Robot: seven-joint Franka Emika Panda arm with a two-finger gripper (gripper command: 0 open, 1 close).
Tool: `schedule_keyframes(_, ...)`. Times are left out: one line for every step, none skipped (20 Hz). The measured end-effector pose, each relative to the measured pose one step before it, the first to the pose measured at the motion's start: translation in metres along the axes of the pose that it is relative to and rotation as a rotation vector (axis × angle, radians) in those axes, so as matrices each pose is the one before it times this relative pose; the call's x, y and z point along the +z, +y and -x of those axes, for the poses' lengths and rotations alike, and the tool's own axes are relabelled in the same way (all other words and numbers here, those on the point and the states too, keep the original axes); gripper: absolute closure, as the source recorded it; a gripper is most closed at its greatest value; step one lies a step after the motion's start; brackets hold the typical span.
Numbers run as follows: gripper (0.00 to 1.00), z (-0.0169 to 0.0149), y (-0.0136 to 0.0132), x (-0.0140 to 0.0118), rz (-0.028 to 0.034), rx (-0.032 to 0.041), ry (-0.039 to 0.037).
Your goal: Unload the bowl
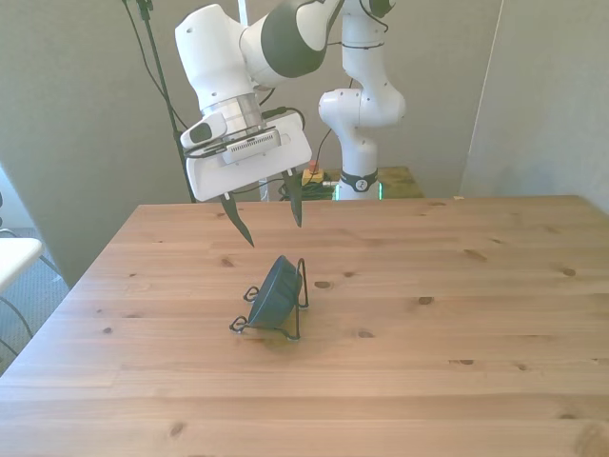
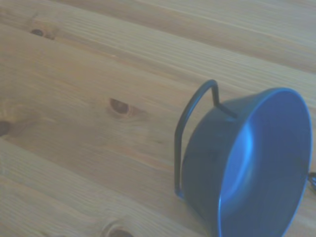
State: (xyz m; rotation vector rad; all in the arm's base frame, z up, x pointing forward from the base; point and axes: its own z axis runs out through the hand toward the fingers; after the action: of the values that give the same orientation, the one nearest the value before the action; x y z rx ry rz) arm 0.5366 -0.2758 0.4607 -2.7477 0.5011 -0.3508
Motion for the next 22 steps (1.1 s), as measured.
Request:
schedule_keyframes(0.0,-0.00206,0.00237,0.00313,-0.00772,-0.02225,-0.00186)
schedule_keyframes(0.0,-0.0013,0.00346,0.0034,-0.00557,-0.01903,-0.00433)
schedule_keyframes(0.0,-0.00005,0.00436,0.0035,-0.00504,-0.01584,-0.00449)
schedule_keyframes(0.0,0.00038,0.0048,0.00356,-0.00577,-0.01311,-0.00261)
schedule_keyframes(0.0,0.001,0.00509,0.0024,-0.00306,-0.00849,-0.00237)
schedule_keyframes(0.0,0.00107,0.00422,0.00205,-0.00118,-0.00693,-0.00281)
schedule_keyframes(0.0,0.00104,0.00224,0.00103,-0.00075,-0.00387,0.00026)
schedule_keyframes(0.0,0.00043,0.0006,0.00017,0.00122,-0.00228,0.00457)
schedule_keyframes(0.0,0.00381,-0.00231,-0.00166,0.00058,-0.00752,0.0088)
schedule_keyframes(0.0,0.00024,-0.00026,0.00055,-0.00057,-0.00055,-0.00115)
schedule_keyframes(0.0,0.00075,-0.00111,0.002,-0.00187,-0.00196,-0.00388)
schedule_keyframes(0.0,0.00151,-0.00212,0.00373,-0.00356,-0.00533,-0.00719)
schedule_keyframes(0.0,0.00123,-0.00276,0.00429,-0.00415,-0.01102,-0.00819)
schedule_keyframes(0.0,0.00065,-0.0034,0.00418,-0.00538,-0.01519,-0.00679)
schedule_keyframes(0.0,-0.0001,-0.0029,0.00296,-0.01064,-0.01247,0.00027)
schedule_keyframes(0.0,-0.00018,-0.00086,0.00098,-0.01281,-0.00547,0.00894)
schedule_keyframes(0.0,0.00008,0.0009,0.00027,-0.01059,-0.00047,0.01856)
schedule_keyframes(0.0,0.00076,0.00229,-0.00008,-0.00648,0.00028,0.02746)
schedule_keyframes(0.0,0.00164,0.00302,0.0003,-0.00423,0.00273,0.02863)
schedule_keyframes(0.0,0.00224,0.00208,-0.00005,-0.00418,0.00274,0.02728)
schedule_keyframes(0.0,0.00237,0.0018,0.00041,-0.00329,0.00328,0.02184)
schedule_keyframes(0.0,0.00247,0.00108,0.00037,-0.00277,0.00108,0.0118)
